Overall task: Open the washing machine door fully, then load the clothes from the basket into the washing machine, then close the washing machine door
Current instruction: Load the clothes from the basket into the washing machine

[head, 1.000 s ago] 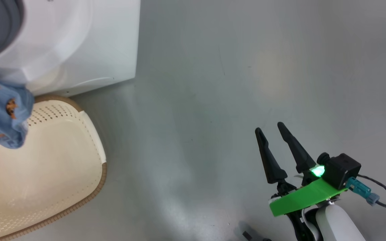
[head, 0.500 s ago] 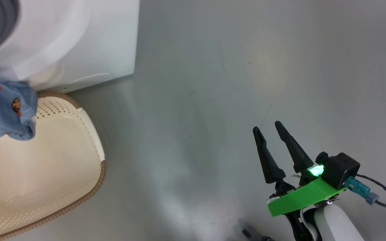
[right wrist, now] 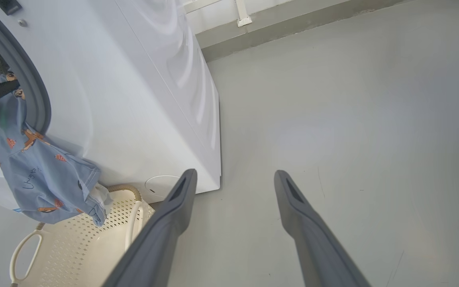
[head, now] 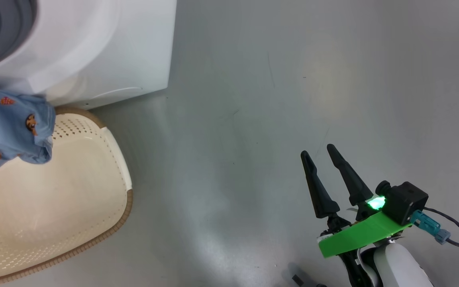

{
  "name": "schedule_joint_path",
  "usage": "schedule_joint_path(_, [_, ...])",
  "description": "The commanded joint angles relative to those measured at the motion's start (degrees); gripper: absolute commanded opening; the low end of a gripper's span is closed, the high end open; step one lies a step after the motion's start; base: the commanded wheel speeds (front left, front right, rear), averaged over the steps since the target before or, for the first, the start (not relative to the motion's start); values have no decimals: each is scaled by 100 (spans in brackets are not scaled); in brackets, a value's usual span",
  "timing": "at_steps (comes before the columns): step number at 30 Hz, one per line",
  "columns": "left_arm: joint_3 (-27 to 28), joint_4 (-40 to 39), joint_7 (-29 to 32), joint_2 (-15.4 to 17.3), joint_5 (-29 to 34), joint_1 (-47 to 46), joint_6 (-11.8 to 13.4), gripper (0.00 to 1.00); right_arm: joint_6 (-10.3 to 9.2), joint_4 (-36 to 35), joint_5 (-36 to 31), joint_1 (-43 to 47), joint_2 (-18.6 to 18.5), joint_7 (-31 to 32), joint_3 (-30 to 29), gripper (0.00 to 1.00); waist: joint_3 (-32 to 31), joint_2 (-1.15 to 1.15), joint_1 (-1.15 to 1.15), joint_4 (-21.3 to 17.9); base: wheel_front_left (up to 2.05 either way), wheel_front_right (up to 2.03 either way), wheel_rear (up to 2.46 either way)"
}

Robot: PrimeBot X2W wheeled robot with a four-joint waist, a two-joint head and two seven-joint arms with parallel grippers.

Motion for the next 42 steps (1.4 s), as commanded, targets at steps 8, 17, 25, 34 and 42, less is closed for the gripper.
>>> schedule_joint_path(8, [-19, -665, -29, 276, -511, 154, -7, 100, 9, -141, -1, -36, -2, -27, 1, 100, 17, 0, 0, 146, 0, 0, 0])
schedule_joint_path(17, [479, -1817, -29, 41, -701, 1052, -7, 100, 9, -177, -114, -73, -2, -27, -177, 100, 0, 0, 0, 479, 0, 0, 0])
schedule_joint_path(25, [1062, -3002, -29, -347, -498, 2189, -7, 100, 9, -228, -247, -67, -2, -27, -439, 100, -23, 0, 0, 769, 0, 0, 0])
schedule_joint_path(34, [1522, -4293, -29, -700, -79, 3798, -7, 100, 9, -238, -380, -2, -2, -27, -597, 100, -90, 0, 0, 958, 0, 0, 0])
schedule_joint_path(42, [2002, -5051, -29, -1134, -49, 5102, -8, 100, 9, -223, -476, 135, -2, -27, -752, 100, -208, 0, 0, 1106, 0, 0, 0])
